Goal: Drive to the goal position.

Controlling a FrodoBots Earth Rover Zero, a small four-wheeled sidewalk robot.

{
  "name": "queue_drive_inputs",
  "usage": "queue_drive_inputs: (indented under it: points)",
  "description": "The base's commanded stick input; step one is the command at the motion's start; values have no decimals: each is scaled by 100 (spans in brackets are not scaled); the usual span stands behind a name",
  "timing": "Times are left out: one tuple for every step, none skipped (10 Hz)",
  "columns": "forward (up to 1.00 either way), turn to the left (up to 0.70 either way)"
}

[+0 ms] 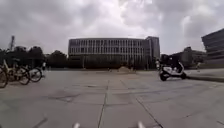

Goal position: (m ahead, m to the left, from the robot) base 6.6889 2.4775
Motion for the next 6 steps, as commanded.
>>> queue_drive_inputs:
  points:
    - [60,3]
    - [60,14]
    - [60,15]
    - [60,15]
    - [60,15]
    - [60,15]
